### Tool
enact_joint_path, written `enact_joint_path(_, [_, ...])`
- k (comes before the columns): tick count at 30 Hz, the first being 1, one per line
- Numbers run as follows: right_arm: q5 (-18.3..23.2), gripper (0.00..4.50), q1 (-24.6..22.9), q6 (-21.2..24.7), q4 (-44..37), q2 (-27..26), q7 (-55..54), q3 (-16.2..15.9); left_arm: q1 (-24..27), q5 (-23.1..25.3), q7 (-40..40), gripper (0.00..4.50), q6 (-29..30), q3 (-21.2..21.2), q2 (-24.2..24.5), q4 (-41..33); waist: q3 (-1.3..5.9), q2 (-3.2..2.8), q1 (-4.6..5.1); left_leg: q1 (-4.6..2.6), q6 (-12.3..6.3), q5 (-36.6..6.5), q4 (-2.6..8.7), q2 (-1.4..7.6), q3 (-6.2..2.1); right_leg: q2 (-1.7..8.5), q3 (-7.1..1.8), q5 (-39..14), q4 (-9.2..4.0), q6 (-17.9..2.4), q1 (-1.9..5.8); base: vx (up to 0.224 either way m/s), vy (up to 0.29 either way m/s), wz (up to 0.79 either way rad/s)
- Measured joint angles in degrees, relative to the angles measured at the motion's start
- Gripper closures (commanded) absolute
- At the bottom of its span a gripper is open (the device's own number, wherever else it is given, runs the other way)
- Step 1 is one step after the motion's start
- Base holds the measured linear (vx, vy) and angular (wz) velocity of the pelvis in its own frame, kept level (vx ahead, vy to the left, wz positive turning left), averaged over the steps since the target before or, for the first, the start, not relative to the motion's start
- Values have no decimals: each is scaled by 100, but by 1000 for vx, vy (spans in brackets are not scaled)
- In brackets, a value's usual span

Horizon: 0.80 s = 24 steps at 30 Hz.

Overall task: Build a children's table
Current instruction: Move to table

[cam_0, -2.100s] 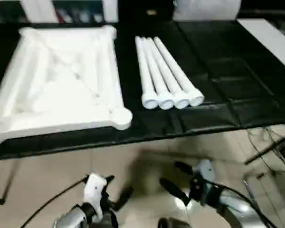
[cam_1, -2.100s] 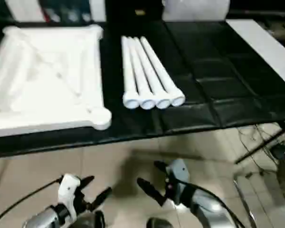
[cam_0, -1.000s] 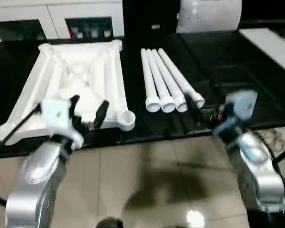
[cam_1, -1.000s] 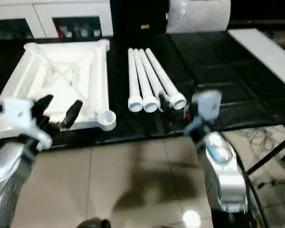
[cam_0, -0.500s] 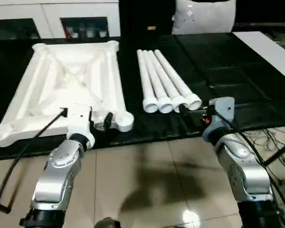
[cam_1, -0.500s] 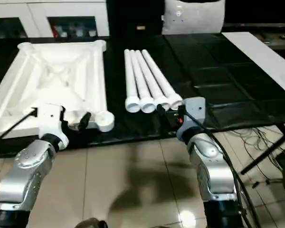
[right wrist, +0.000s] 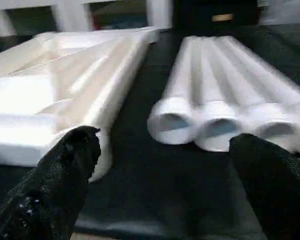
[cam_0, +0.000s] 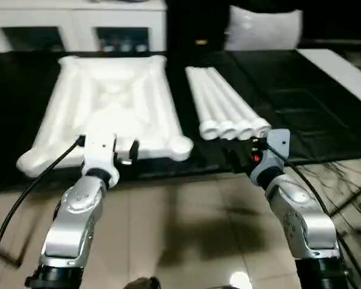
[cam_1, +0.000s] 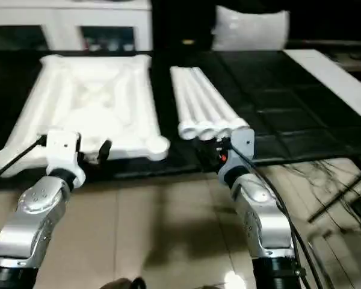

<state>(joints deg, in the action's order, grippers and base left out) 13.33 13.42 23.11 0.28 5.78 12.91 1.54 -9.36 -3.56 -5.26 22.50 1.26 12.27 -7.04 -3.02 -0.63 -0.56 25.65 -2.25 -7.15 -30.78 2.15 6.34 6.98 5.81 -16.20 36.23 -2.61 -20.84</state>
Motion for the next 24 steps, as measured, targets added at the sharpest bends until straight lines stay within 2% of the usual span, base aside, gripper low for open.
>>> enact_joint_path(1, [2,0,9,-28,22,-63,-4,-14,0,9,1,9,28,36,12,-11,-10,-20,-147,-6,70,44,97,124,96,-190,-12,8,193,9,16,-120,-150,60])
enact_joint_path(2, [3,0,21,-80,21,-73,-11,-29,0,23,-1,9,72,39,47,-48,-4,-14,-295,17,105,66,153,196,183,-307,-21,10,293,14,53,-126,-213,46])
enact_joint_path(3, [4,0,41,-119,19,-75,-14,-29,-4,39,-4,9,94,45,85,-82,56,128,-440,46,118,73,206,191,340,-349,-90,-23,228,-1,58,-68,-226,37])
enact_joint_path(4, [3,0,132,-138,36,-61,-18,-40,42,53,-12,9,102,60,87,-81,50,164,-542,151,285,-63,-44,181,383,-308,-196,-41,277,310,-52,-68,-226,37])
enact_joint_path(5, [4,0,126,-141,41,-73,-17,-63,142,54,-16,9,104,70,101,-67,22,92,-634,134,389,-231,-553,196,133,-337,-208,-39,323,306,-29,44,-194,15])
enact_joint_path(6, [6,0,98,-146,27,-85,-18,-79,211,50,-23,9,116,71,111,-63,0,6,-675,14,357,-252,-972,217,-119,-367,-209,-39,320,305,10,-24,-68,-4])
enact_joint_path(7, [6,0,74,-149,14,-92,-23,-67,178,44,-43,9,126,45,113,-72,-4,-88,-658,-250,427,-559,-1085,255,-324,-366,-182,-36,325,301,-13,-24,-68,-4])
enact_joint_path(8, [10,0,67,-153,13,-124,-28,-38,77,39,-69,9,133,38,118,-71,-47,-163,-589,-325,404,-730,-944,302,-312,-353,-161,-23,309,292,-4,-151,10,6])
enact_joint_path(9, [11,0,-2,-143,29,-174,-31,-30,32,37,-74,9,134,39,124,-73,-90,-215,-513,-320,413,-724,-883,373,-271,-402,-173,-13,239,279,-5,-162,30,11])
enact_joint_path(10, [11,0,-62,-135,53,-244,-25,-67,30,21,-78,9,133,82,133,-73,-98,-228,-422,-322,417,-721,-808,375,-270,-438,-200,14,161,221,14,-162,30,11])
enact_joint_path(12, [11,0,-61,-139,48,-259,-15,-94,28,-3,-87,9,134,112,136,-71,-102,-226,-326,-328,417,-721,-758,357,-255,-399,-177,141,74,180,49,-123,32,-9])
enact_joint_path(13, [11,0,-61,-144,48,-244,-9,-93,28,-10,-92,9,136,116,117,-71,-108,-203,-272,-356,418,-722,-718,340,-214,-350,-171,235,48,215,53,-112,18,-11])
enact_joint_path(14, [10,0,-62,-145,48,-220,-7,-90,29,-13,-93,9,138,114,96,-72,-119,-190,-250,-377,418,-722,-690,345,-178,-340,-180,240,36,232,42,-89,-18,-4])
enact_joint_path(15, [10,0,-62,-146,47,-202,-6,-86,31,-15,-92,9,139,113,80,-73,-141,-162,-216,-408,420,-725,-648,349,-133,-315,-167,232,7,243,-7,-118,-29,-7])
enact_joint_path(16, [9,0,-60,-147,48,-173,-1,-88,38,-17,-90,9,143,113,66,-73,-174,-142,-134,-430,499,-813,-619,360,-113,-258,-60,229,-74,247,6,-118,-29,-7])
enact_joint_path(17, [6,0,-59,-147,48,-154,9,-92,61,-20,-88,9,143,116,61,-73,-199,-197,-78,-437,506,-900,-673,412,-130,-184,164,228,-198,247,77,-106,2,-21])
enact_joint_path(18, [0,0,-59,-147,49,-145,20,-102,100,-19,-83,9,146,123,60,-71,-226,-317,2,-416,520,-986,-624,549,-155,-155,472,222,-331,250,251,8,52,-24])
enact_joint_path(19, [-1,0,-78,-165,22,-154,32,-107,47,-19,-85,9,160,118,107,-69,-281,-358,20,-394,528,-979,-594,602,-121,-125,596,-150,88,258,293,8,52,-24])
enact_joint_path(20, [-11,0,-121,-183,16,-123,44,-100,-26,-23,-89,9,161,99,72,-79,-276,-304,9,-363,528,-979,-594,608,-78,-119,528,-270,357,230,348,0,0,0])
enact_joint_path(21, [-54,0,-144,-197,22,-57,55,-69,-89,-30,-95,9,136,59,32,-164,-189,-63,-203,-310,533,-969,-610,619,182,-165,259,-607,661,190,595,21,-132,6])
enact_joint_path(22, [-67,0,27,-204,59,-11,90,-95,39,-25,-81,9,128,128,26,-213,-168,69,-205,-263,545,-1006,-886,655,288,-122,67,-811,690,295,472,21,-132,6])
enact_joint_path(23, [-65,0,14,-220,51,-8,113,-99,190,-22,-81,9,145,110,-3,-149,-185,25,-265,-279,500,-1019,-1314,650,109,-164,40,-809,739,279,527,91,-146,-6])
enact_joint_path(24, [-66,0,-3,-220,60,-3,128,-99,308,-22,-82,9,157,101,-30,-120,-191,-28,-315,-371,464,-1029,-1615,582,-95,-181,0,-810,729,278,593,137,-24,6])
